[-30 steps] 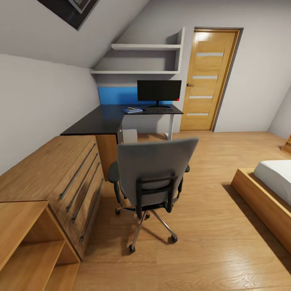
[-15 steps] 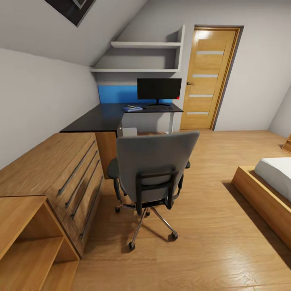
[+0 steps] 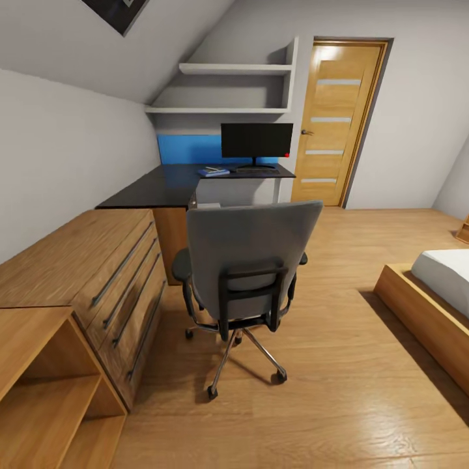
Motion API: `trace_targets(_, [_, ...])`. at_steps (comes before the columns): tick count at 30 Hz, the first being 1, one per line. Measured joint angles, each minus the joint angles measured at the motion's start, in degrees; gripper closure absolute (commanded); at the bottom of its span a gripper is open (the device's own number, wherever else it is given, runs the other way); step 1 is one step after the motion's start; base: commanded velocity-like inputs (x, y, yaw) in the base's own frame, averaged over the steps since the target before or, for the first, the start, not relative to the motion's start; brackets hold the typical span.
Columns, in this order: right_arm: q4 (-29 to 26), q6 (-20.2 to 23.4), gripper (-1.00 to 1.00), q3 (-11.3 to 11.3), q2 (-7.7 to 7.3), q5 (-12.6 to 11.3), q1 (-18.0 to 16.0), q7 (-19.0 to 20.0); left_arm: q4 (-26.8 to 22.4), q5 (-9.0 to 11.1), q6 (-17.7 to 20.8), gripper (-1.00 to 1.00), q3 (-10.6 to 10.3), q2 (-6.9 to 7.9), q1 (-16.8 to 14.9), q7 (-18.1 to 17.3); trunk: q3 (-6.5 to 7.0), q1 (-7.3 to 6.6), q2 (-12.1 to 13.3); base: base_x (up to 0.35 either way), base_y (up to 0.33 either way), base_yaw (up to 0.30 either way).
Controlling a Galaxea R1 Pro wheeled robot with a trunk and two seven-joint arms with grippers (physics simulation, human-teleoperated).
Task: In the bedroom, organize the workspace by keeping the computer under the desk, ensuring the monitor is on the desk, placing the keyboard on the desk next to the monitor, placing the mouse on the desk next to the keyboard, moving the folder from the swivel chair onto the desk next to the mouse, stacking the notebook on top of the folder with the pen on top of the notebook, and positioning the swivel chair next to the desk.
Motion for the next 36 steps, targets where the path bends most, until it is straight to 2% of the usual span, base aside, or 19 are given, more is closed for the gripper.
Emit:
trace_targets(4, [-4.84, 0.82, -1.00, 0.11, -0.47, -1.56, -0.88, -0.48, -2.59, -0.21, 3.30, -1.00, -0.01, -0.03, -2.37, 0.14, -0.72, 0.88, -1.60, 0.000, 0.000, 0.000])
trace_targets(7, [-8.97, 3.81, -1.00, -0.25, -1.43, -4.49, -3.23, -1.07, -3.40, -0.26, 8.66, -1.00, -0.04, 0.00, -5.96, 0.23, -1.25, 1.54, -2.81, 0.000, 0.000, 0.000])
trace_targets(10, [-11.19, 8.30, -1.00, -0.38, -2.36, -7.49, -6.16, -1.15, -3.63, -0.23, 12.50, -1.00, -0.03, 0.07, -9.12, 0.22, -1.79, 2.20, -4.01, 0.000, 0.000, 0.000])
trace_targets(11, [-12.14, 11.76, -1.00, -0.38, -2.79, -9.30, -8.26, -1.01, -3.68, -0.21, 14.31, -1.00, -0.04, 0.11, -11.09, 0.18, -1.96, 2.42, -4.41, 0.000, 0.000, 0.000])
trace_targets(14, [-13.07, 16.39, -1.00, -0.42, -3.28, -11.47, -11.80, -0.20, -3.68, 0.03, 16.24, -1.00, -0.04, 0.16, -14.10, 0.16, -2.51, 3.07, -5.61, 0.000, 0.000, 0.000])
trace_targets(15, [-13.44, 18.46, -1.00, -0.42, -3.51, -12.28, -13.96, 0.70, -3.66, 0.11, 17.10, -1.00, -0.08, 0.18, -15.96, 0.14, -2.67, 3.29, -6.01, 0.000, 0.000, 0.000])
trace_targets(17, [-13.76, 20.37, -1.00, -0.45, -3.78, -13.11, -17.13, 2.19, -3.64, 0.14, 18.28, -1.00, -0.08, 0.19, -18.80, 0.16, -3.03, 3.73, -6.82, 0.000, 0.000, 0.000])
trace_targets(20, [-13.96, 21.59, -1.00, -0.52, -4.10, -13.71, -20.11, 3.25, -3.63, 0.23, 19.55, -1.00, -0.05, 0.22, -21.49, 0.17, -3.58, 4.39, -8.02, 0.000, 0.000, 0.000])
trace_targets(23, [-14.65, 23.91, -1.00, -0.98, -5.29, -15.46, -23.72, 4.23, -3.61, 0.27, 21.58, -1.00, -0.03, 0.44, -24.68, 0.15, -4.12, 5.05, -9.22, 0.000, 0.000, 0.000])
trace_targets(25, [-15.30, 25.97, -1.00, -1.55, -6.40, -17.57, -25.23, 5.10, -3.58, 0.29, 22.53, -1.00, 0.00, 0.73, -26.12, 0.13, -4.48, 5.49, -10.03, 0.000, 0.000, 0.000])
trace_targets(26, [-15.99, 28.66, -1.00, -2.19, -7.40, -20.22, -26.47, 6.57, -3.57, 0.27, 23.17, -1.00, 0.01, 1.06, -27.32, 0.12, -4.66, 5.71, -10.43, 0.000, 0.000, 0.000])
trace_targets(29, [-17.04, 33.19, -1.00, -2.79, -8.46, -24.67, -28.08, 9.95, -3.58, 0.34, 23.79, -1.00, 0.03, 1.82, -28.94, 0.00, -5.20, 6.37, -11.63, 0.000, 0.000, 0.000])
trace_targets(30, [-17.69, 35.78, -1.00, -3.02, -8.88, -26.96, -29.00, 12.18, -3.56, 0.37, 24.05, -1.00, 0.09, 2.43, -29.90, -0.14, -5.38, 6.59, -12.03, 0.000, 0.000, 0.000])
trace_targets(31, [-17.97, 36.89, -1.00, -3.11, -9.04, -27.90, -29.41, 13.21, -3.56, 0.47, 24.15, -1.00, 0.12, 2.77, -30.33, -0.22, -5.56, 6.81, -12.43, 0.000, 0.000, 0.000])
trace_targets(32, [-18.55, 39.36, -1.00, -3.24, -9.29, -29.92, -30.44, 15.63, -3.40, 1.35, 24.31, -1.00, 0.23, 3.72, -31.34, -0.39, -5.74, 7.03, -12.83, 0.000, 0.000, 0.000])
trace_targets(36, [-18.46, 40.46, -1.00, -3.11, -9.18, -30.78, -30.95, 16.82, -2.59, 3.39, 24.08, -1.00, 0.40, 4.13, -31.85, -0.52, -6.47, 7.91, -14.44, 0.000, 0.000, 0.000])
